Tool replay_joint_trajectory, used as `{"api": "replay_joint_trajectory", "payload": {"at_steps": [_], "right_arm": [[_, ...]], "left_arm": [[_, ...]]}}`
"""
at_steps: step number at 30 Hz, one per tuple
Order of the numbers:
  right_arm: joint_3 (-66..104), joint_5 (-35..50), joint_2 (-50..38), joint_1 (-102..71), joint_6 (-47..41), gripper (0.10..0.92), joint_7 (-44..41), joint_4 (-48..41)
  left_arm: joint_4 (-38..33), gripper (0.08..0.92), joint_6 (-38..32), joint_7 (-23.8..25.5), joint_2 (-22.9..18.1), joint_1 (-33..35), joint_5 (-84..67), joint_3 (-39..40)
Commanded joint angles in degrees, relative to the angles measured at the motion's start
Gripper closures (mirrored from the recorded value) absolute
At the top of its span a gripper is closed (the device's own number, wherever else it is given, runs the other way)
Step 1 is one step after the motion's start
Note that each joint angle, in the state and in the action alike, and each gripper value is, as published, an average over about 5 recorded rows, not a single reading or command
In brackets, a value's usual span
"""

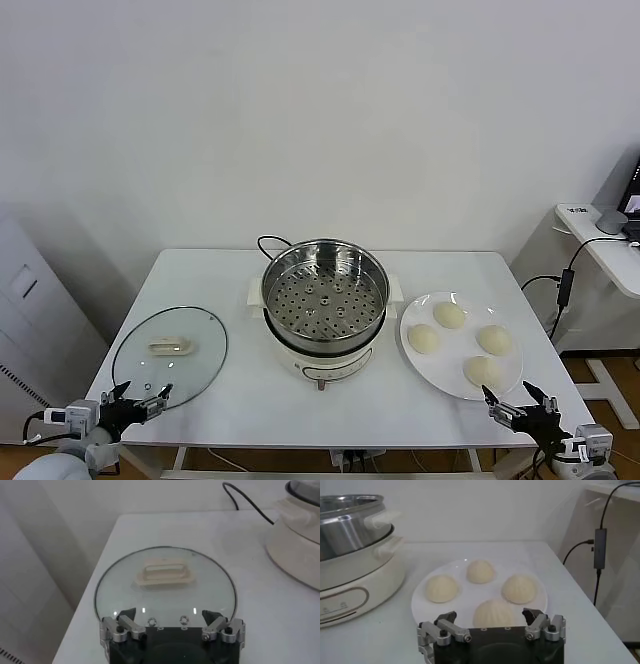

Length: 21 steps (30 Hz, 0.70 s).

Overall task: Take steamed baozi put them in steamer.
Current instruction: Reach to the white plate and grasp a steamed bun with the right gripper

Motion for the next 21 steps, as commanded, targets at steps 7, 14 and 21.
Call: {"api": "replay_joint_trajectory", "payload": {"at_steps": [7, 14, 21], "right_arm": [[-0.04, -0.48, -0.12, 0.26, -0.19, 0.203, -0.03, 0.02], [1.54, -13.32, -1.77, 3.93, 2.57, 0.203, -3.05, -2.39], [-1.44, -42.14, -7.56, 16.55, 9.49, 0.203, -7.10, -9.25]], "left_arm": [[-0.22, 0.177, 0.13, 0.06, -0.02, 0.01, -0.02, 0.01], [-0.38, 0.177, 0.14, 0.10, 0.03, 0.15, 0.10, -0.13], [-0.53, 0.177, 0.19, 0.14, 0.07, 0.35, 0.26, -0.49]]}}
